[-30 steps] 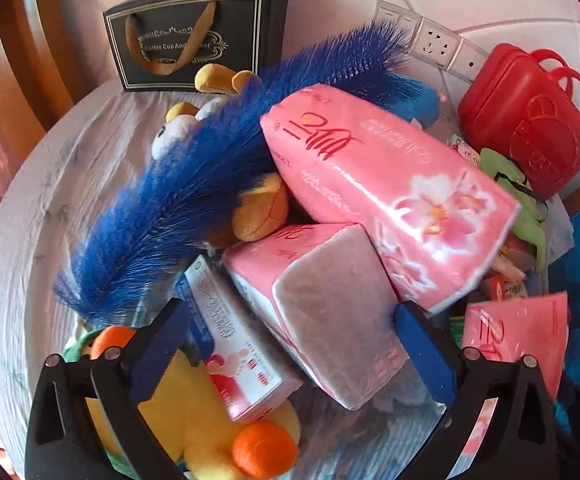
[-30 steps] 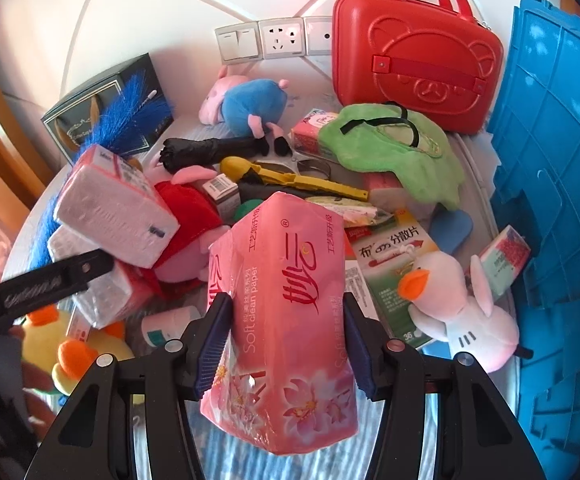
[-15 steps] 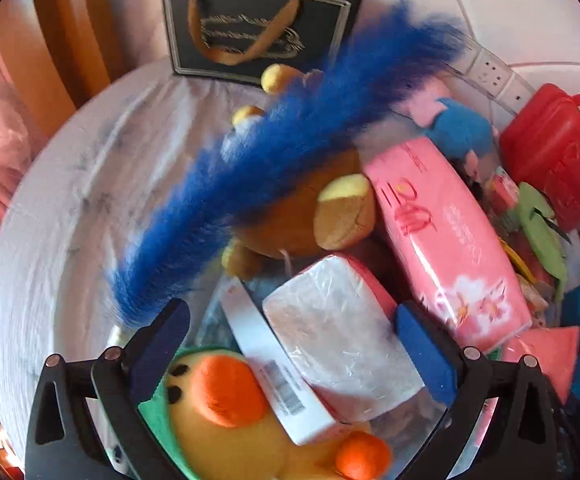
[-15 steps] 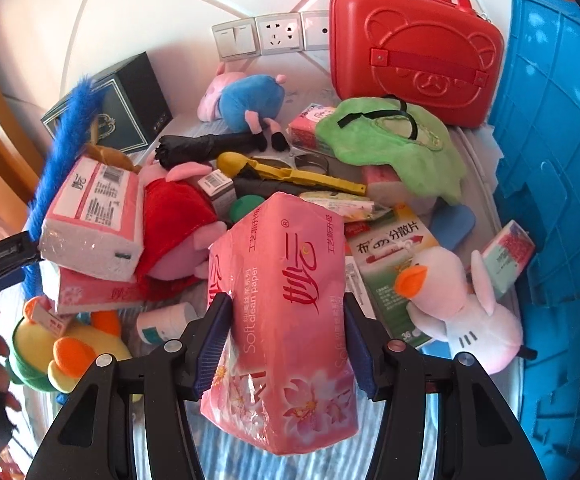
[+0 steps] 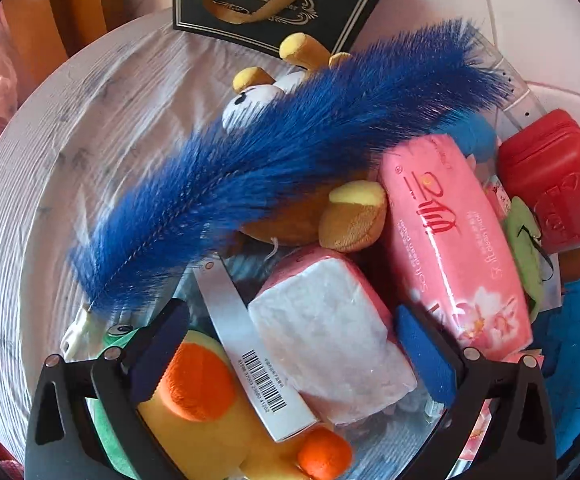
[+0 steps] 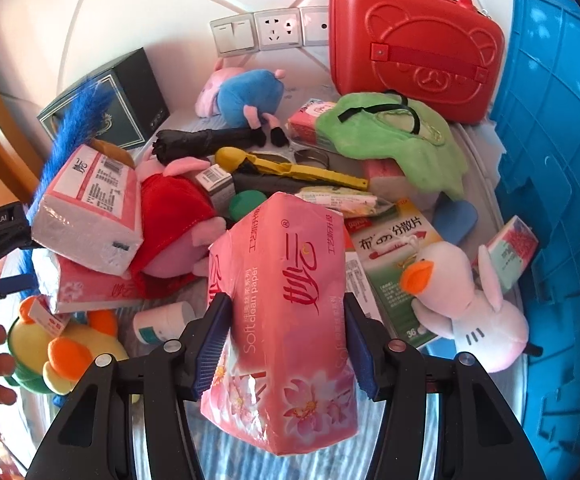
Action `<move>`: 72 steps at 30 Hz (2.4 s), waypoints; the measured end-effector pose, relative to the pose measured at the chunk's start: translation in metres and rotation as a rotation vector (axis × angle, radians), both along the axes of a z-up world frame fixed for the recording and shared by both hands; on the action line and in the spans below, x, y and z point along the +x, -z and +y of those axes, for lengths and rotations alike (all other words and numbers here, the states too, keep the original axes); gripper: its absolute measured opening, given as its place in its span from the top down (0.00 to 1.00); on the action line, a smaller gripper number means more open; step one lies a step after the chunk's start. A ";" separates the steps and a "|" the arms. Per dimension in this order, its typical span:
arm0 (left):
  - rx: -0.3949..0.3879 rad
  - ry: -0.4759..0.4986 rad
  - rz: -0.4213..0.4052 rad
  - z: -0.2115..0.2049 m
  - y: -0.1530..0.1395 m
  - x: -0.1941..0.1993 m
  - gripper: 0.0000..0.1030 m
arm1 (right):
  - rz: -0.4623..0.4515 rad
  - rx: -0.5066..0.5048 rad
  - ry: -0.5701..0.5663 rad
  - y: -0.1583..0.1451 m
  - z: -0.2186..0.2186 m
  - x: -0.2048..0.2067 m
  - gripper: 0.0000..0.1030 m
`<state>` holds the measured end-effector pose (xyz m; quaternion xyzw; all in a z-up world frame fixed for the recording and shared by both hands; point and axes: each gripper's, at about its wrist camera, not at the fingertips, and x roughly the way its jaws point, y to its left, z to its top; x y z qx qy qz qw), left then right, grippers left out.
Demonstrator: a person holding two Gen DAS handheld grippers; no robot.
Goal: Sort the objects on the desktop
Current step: 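Grasp the white plastic-wrapped tissue pack with the left tool while the right tool holds the pink pack, then lift and carry both tissue packs over the blue crate with both tools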
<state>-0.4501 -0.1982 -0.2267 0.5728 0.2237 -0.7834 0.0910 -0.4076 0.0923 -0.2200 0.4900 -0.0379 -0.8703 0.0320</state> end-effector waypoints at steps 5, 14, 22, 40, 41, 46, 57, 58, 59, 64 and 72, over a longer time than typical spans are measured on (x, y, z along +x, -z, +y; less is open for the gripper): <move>0.080 -0.046 0.001 -0.012 0.018 -0.006 0.00 | -0.001 0.002 -0.008 0.001 -0.005 0.001 0.47; 0.013 0.011 0.033 0.000 0.013 -0.002 0.36 | -0.006 0.016 -0.005 0.006 -0.012 0.001 0.47; 0.036 0.027 0.052 0.004 0.014 0.001 0.41 | -0.016 0.060 -0.033 0.012 -0.027 0.004 0.47; -0.169 0.116 0.321 0.040 -0.004 0.047 0.45 | 0.144 0.086 -0.013 -0.013 -0.037 0.016 0.47; -0.183 0.120 0.328 0.045 -0.006 0.053 0.45 | 0.153 0.084 -0.013 -0.015 -0.038 0.016 0.47; -0.232 0.128 0.353 0.054 -0.021 0.062 0.45 | 0.187 0.084 0.003 -0.030 -0.043 0.018 0.47; -0.247 0.138 0.394 0.056 -0.050 0.079 0.45 | 0.234 0.079 0.002 -0.066 -0.051 0.032 0.47; -0.251 0.139 0.399 0.056 -0.054 0.081 0.45 | 0.238 0.078 0.000 -0.070 -0.051 0.034 0.47; -0.251 0.139 0.404 0.056 -0.057 0.083 0.45 | 0.243 0.079 -0.002 -0.074 -0.053 0.035 0.47; -0.259 0.146 0.427 0.057 -0.072 0.091 0.45 | 0.263 0.078 -0.009 -0.088 -0.058 0.046 0.47; -0.256 0.167 0.476 0.067 -0.100 0.105 0.45 | 0.296 0.079 0.003 -0.115 -0.053 0.062 0.47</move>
